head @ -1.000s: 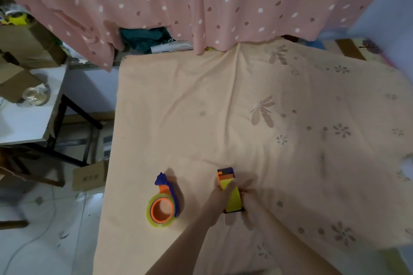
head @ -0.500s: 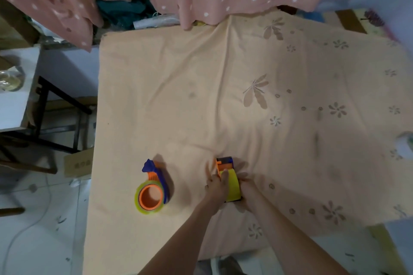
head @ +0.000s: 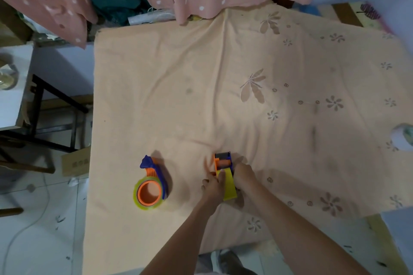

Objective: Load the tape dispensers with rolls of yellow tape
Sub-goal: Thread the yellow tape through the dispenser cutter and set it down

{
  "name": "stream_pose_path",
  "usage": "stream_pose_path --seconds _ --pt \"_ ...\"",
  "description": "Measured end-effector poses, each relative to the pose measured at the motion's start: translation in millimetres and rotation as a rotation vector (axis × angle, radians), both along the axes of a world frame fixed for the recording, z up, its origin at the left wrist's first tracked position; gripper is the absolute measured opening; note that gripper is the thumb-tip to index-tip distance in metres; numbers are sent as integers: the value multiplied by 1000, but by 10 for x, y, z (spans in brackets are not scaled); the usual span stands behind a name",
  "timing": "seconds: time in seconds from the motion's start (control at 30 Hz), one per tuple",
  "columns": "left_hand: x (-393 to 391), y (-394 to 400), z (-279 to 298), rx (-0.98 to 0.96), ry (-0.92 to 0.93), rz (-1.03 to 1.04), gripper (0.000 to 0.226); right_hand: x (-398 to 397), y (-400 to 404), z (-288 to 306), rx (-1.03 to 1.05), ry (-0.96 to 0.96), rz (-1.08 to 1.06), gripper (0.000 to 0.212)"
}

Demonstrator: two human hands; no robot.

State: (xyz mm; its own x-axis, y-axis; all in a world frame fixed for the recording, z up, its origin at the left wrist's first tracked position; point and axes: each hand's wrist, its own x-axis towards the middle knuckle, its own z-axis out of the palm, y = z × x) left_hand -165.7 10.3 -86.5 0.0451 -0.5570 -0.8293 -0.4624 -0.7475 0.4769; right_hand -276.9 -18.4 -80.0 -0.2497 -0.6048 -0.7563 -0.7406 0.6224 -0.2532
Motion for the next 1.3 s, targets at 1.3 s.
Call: stream_pose_path --seconds 1.3 --pt "176 -108 357 -55 167 47 54 154 160 492 -227 -75 -312 28"
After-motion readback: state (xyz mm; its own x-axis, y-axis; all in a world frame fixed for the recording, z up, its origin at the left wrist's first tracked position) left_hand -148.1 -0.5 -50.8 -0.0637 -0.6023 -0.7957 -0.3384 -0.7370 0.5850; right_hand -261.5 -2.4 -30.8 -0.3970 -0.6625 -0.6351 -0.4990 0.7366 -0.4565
